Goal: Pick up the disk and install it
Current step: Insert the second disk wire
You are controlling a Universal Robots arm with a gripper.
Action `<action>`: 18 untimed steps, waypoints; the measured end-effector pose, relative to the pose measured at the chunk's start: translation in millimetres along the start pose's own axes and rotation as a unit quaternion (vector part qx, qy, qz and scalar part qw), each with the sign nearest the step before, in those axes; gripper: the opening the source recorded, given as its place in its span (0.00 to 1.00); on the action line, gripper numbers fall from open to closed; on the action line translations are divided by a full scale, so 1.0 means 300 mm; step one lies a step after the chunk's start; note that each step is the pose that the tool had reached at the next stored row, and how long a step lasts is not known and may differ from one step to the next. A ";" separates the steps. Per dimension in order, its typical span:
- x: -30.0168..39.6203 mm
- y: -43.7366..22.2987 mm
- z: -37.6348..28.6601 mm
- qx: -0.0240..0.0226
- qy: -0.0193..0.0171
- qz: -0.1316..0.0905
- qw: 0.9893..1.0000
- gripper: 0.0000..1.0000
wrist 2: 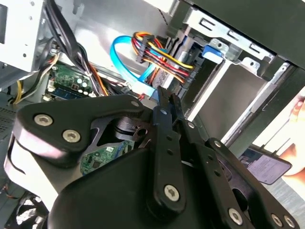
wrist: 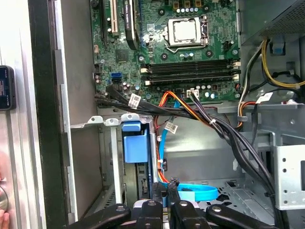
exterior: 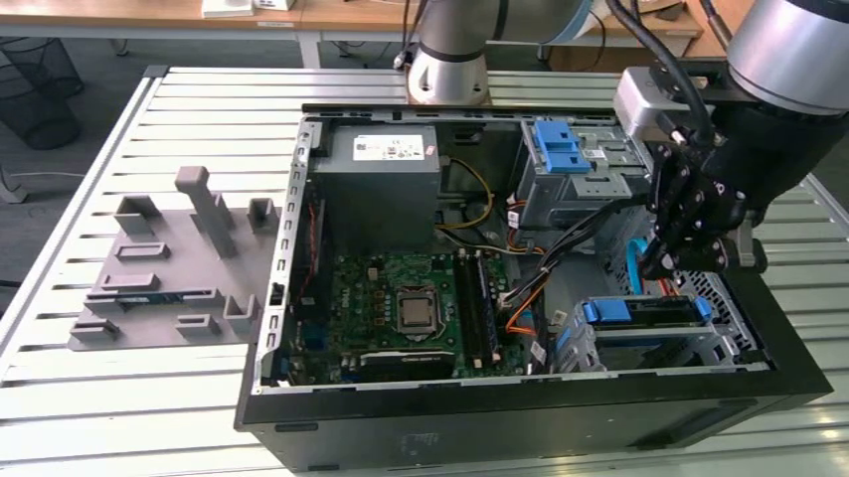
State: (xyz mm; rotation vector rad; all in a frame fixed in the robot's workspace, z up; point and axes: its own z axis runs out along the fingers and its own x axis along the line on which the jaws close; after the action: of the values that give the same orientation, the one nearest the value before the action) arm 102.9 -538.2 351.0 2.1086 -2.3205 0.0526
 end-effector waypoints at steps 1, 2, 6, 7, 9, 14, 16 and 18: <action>0.007 -0.001 0.004 0.000 0.000 0.000 1.000 0.16; 0.011 -0.001 0.010 0.000 -0.001 -0.001 1.000 0.16; 0.016 0.000 0.023 0.000 -0.001 -0.016 1.000 0.16; 0.020 0.000 0.025 0.000 -0.001 -0.018 1.000 0.16; 0.026 0.000 0.028 0.000 -0.001 -0.018 1.000 0.16; 0.037 -0.001 0.039 0.000 -0.004 -0.018 1.000 0.16; 0.040 -0.002 0.042 0.000 -0.007 -0.018 1.000 0.16; 0.042 -0.002 0.043 0.000 -0.010 -0.018 1.000 0.16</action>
State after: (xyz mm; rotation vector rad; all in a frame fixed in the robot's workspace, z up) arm 102.5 -551.3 338.4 2.1595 -2.2929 0.0308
